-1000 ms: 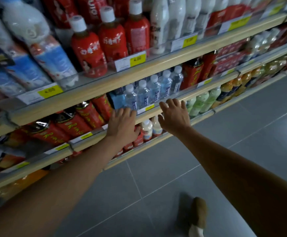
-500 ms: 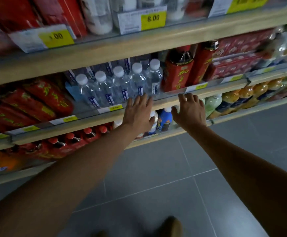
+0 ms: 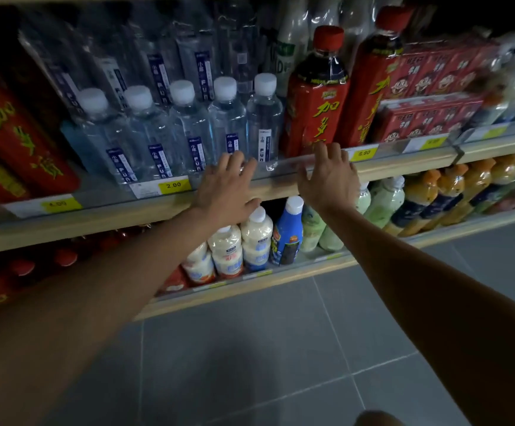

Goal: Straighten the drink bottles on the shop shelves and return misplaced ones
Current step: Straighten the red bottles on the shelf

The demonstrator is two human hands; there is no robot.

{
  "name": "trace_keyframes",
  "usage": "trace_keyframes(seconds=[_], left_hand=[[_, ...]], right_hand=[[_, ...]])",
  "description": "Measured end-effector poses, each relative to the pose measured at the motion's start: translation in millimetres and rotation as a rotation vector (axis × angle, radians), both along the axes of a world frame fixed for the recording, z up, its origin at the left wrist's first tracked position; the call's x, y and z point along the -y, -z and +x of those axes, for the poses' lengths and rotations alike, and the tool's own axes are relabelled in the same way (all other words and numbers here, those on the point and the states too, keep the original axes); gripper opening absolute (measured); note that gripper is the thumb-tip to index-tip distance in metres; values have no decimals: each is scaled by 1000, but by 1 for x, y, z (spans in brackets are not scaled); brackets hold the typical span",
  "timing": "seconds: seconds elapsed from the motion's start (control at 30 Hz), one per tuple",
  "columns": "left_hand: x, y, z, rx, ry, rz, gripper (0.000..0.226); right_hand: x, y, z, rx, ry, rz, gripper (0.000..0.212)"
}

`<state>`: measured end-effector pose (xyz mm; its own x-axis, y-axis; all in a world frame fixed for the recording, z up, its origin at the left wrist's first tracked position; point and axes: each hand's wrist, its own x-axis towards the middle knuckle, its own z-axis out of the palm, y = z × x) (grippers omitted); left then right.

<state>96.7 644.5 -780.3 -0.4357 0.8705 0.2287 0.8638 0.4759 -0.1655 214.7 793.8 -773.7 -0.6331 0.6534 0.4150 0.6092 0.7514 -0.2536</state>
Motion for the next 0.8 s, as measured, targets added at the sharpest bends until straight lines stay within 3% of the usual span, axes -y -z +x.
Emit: trace_keyframes(seconds=[0.27,0.53,0.8], left_hand=[[1,14,-1,-123,41,126,71],[3,13,10,-112,-2,90,78],[2,9,10,-113,-16,48,80]], right_hand=[[-22,24,-3,-199,-41,238,44],[-24,1,-20,-370,-21,104,68],[-35,-20,-43,-416,16,-103,113]])
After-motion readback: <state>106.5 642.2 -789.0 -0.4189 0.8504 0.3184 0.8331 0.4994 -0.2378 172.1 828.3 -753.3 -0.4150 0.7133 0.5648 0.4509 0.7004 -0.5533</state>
